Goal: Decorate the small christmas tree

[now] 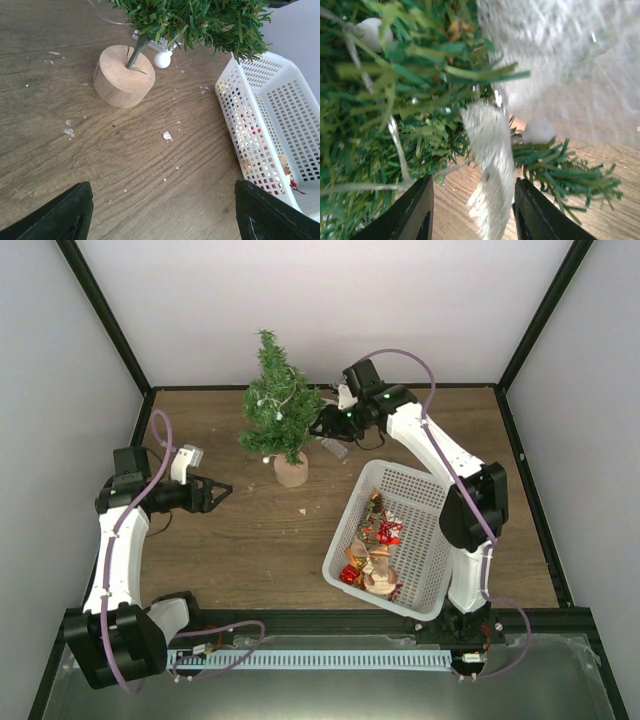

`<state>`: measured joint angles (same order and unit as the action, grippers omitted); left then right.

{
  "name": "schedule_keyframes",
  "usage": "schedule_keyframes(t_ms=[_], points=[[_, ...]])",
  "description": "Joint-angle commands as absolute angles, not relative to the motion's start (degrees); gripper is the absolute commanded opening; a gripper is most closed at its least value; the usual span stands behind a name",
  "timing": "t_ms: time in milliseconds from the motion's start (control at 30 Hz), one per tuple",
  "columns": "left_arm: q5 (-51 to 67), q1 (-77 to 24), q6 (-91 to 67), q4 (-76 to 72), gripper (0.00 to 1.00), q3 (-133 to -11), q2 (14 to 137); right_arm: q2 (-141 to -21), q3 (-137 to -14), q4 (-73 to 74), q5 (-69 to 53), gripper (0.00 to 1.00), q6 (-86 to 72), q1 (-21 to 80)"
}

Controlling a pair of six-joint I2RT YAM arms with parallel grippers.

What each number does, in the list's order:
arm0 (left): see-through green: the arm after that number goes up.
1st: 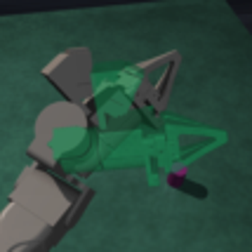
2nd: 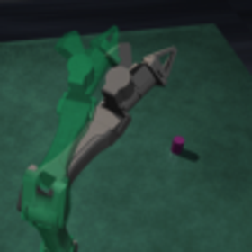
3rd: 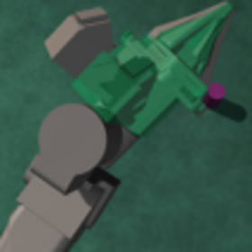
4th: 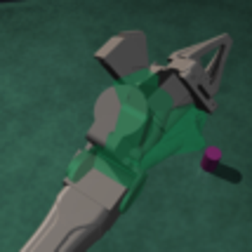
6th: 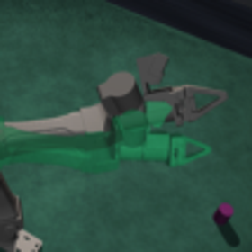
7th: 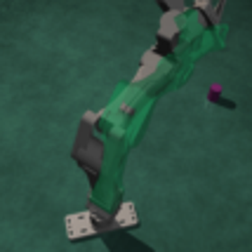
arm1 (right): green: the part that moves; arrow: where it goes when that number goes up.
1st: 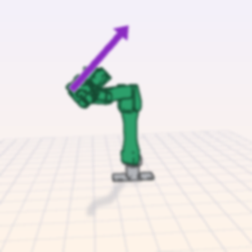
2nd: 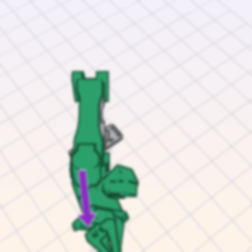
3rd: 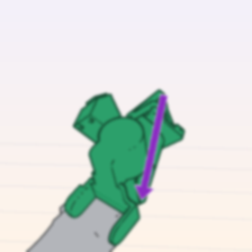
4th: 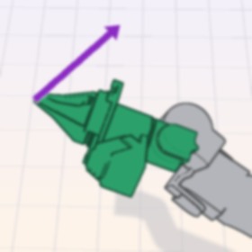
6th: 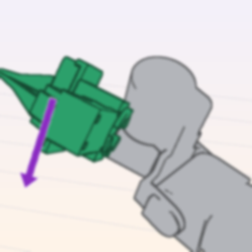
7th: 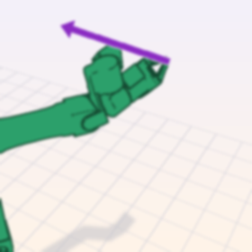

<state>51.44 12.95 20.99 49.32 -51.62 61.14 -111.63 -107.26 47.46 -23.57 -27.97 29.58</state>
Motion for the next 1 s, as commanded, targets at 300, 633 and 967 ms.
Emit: schedule_keyframes(t_ms=[300, 633, 967], points=[[51.2, 12.7, 20.8, 48.5, 0.78, -51.2, 60.0, -100.1, -99.5, 48.7, -25.2, 0.51, -26.4, 28.0], [50.9, 12.8, 20.9, 48.5, 0.78, -51.2, 59.6, -90.7, -93.1, 50.9, -15.3, 0.33, -25.9, 27.2], [48.8, 12.7, 21.0, 49.8, 0.77, -53.0, 60.0, -76.3, -75.0, 54.4, -7.0, 0.23, -27.0, 26.1]])
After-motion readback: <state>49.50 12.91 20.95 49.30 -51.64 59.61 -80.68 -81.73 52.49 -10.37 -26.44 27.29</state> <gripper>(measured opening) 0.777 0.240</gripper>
